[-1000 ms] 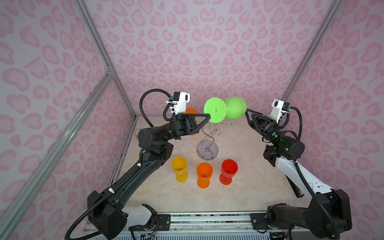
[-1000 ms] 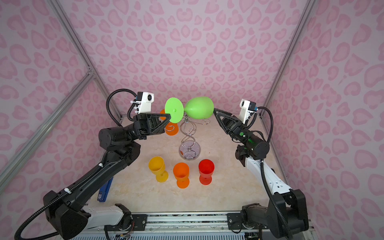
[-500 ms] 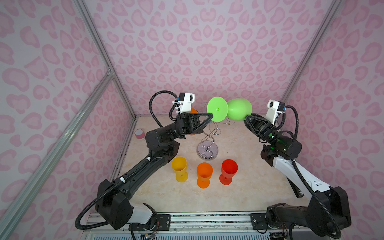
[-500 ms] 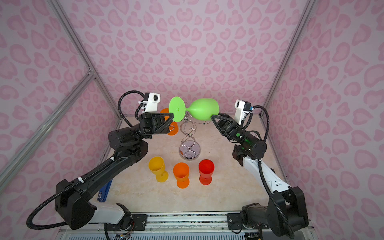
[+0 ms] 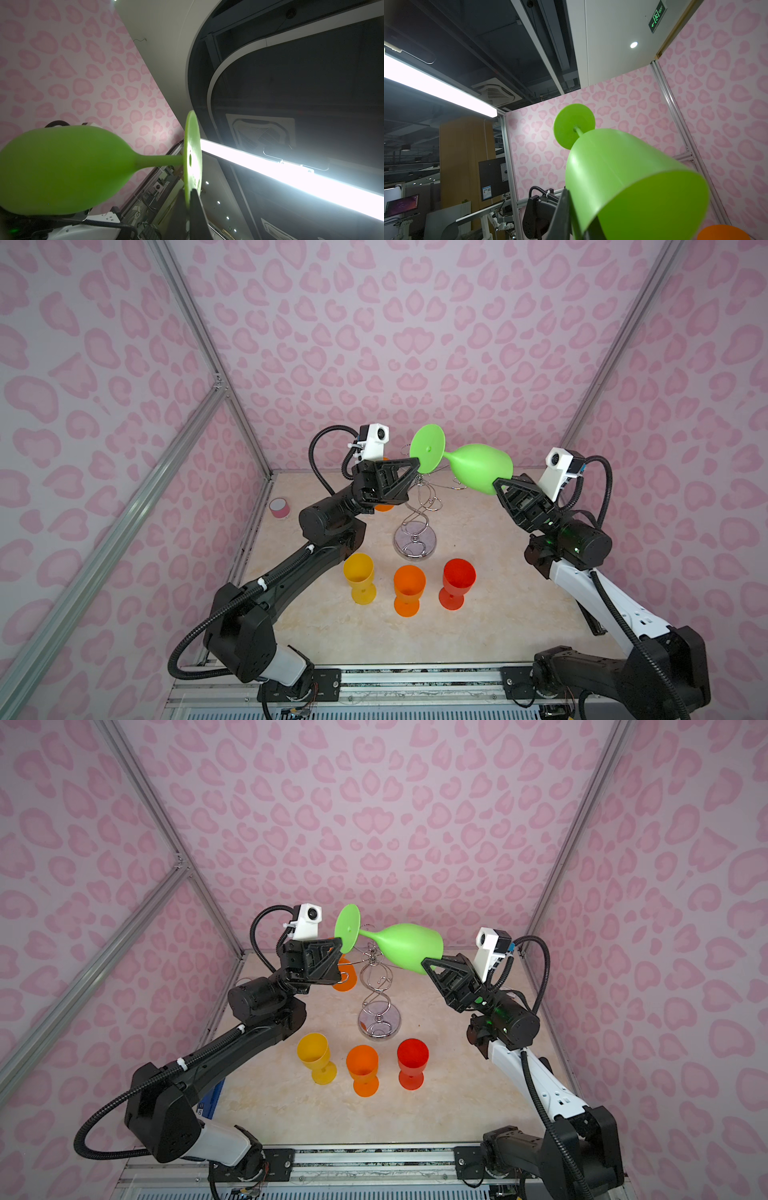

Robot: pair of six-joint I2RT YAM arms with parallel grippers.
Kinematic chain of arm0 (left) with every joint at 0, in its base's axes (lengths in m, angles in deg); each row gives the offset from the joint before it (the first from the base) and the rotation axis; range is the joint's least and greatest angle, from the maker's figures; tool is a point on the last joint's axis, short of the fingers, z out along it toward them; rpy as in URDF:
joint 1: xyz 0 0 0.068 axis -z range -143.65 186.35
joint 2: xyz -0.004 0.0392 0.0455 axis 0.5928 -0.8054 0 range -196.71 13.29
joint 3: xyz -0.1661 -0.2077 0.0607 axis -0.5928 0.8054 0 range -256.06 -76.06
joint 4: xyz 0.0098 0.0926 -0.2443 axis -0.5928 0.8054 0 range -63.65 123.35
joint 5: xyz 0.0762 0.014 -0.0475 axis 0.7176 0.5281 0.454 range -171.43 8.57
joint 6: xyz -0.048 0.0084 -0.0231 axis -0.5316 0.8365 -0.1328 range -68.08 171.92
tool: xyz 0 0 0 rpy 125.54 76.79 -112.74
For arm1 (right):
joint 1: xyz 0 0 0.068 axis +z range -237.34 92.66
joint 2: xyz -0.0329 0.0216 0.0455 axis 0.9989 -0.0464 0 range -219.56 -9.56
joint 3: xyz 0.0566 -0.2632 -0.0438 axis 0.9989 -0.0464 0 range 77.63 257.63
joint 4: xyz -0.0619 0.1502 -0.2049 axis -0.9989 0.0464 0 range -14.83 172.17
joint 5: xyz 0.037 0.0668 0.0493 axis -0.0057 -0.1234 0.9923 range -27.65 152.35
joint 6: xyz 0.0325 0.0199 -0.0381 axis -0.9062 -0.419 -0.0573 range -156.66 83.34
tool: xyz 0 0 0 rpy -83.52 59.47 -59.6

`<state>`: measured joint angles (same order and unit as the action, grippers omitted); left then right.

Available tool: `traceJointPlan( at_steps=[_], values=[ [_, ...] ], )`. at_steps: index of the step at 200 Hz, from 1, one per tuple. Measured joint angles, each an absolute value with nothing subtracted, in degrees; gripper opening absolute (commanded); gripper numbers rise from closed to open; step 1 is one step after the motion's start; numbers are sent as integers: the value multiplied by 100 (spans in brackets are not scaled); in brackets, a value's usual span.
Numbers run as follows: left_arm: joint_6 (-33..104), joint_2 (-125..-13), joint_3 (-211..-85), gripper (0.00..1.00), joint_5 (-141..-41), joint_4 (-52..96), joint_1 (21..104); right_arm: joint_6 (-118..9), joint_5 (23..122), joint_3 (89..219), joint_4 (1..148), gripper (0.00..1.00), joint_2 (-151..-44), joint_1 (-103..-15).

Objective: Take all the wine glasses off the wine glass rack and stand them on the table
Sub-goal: 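Open the left gripper and withdraw it while the right gripper carries the green glass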

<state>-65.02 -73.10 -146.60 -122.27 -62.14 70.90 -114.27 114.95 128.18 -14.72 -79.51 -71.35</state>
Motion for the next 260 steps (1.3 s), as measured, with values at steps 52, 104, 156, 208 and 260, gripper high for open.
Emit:
traceJointPlan(
  at_steps=[52,104,156,208,260],
  values=[
    [-6345,-7389,-14614,43,-12305,-6214,7096,-11228,11342,12571,-1347,0,-7759,-7240],
    [-5764,-7385,-14479,60,-12694,-6234,7096,-10213,10933,12820,904,0,-6699,-7793],
    [-4494,-7018,-14374,64,-13413,-5475,7096,-6931,8835,14643,6722,0,-5405,-7778],
    [-1995,-6312,-14588,66,-13689,-2745,7085,-5886,7145,15618,10388,0,-6122,-8322],
    [1073,-5256,-15141,67,-12539,1252,7020,-5962,7823,14831,11317,0,-7241,-8606]
  ],
)
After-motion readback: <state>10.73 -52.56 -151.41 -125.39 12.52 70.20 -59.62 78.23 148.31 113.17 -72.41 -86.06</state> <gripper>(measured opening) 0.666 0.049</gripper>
